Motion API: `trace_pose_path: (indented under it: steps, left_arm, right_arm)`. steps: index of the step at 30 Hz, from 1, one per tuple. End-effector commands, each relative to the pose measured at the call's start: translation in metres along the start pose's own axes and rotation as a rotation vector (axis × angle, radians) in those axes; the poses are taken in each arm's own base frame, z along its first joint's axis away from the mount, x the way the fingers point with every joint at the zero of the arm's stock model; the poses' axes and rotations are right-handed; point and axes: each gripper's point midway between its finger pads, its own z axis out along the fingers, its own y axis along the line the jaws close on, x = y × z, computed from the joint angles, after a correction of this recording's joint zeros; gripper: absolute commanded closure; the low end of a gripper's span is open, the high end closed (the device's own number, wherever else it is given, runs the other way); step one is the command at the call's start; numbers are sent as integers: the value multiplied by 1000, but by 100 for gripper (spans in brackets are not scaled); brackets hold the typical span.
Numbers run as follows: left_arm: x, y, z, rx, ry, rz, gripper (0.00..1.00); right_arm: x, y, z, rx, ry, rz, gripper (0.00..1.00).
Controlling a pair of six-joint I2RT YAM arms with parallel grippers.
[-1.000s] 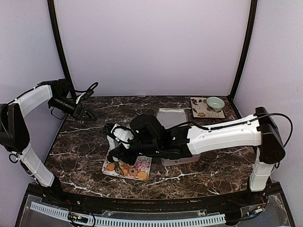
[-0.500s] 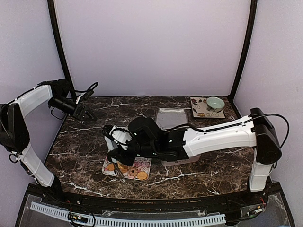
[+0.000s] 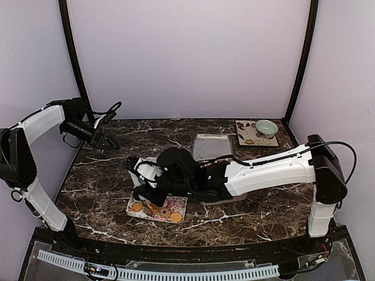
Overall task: Pack the cookies
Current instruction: Pick up the fake cookies from the plate.
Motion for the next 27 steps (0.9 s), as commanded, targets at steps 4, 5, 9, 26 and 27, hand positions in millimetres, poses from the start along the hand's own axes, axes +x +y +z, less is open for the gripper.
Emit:
trace_pose_path:
  steps: [4,5,9,26,27]
  left_arm:
    - [2,-8,-7,0,-7,12,10]
    - [1,-8,-7,1,-7,12,10]
    - [1,-9,-7,5,-10,11,10]
    - [1,-9,-6,13,-10,9,10]
    - [2,-9,-5,14,-9,6,10]
  right_arm:
    - [41,-1,6,48,102,-47,65]
    - [40,-1,5,51,100,-49,67]
    - [24,-7,-2,75,61,-42,79]
    - [-53,-89,-110,218,-161,76,93]
    - [-49,-97,-119,237,-158,86,94]
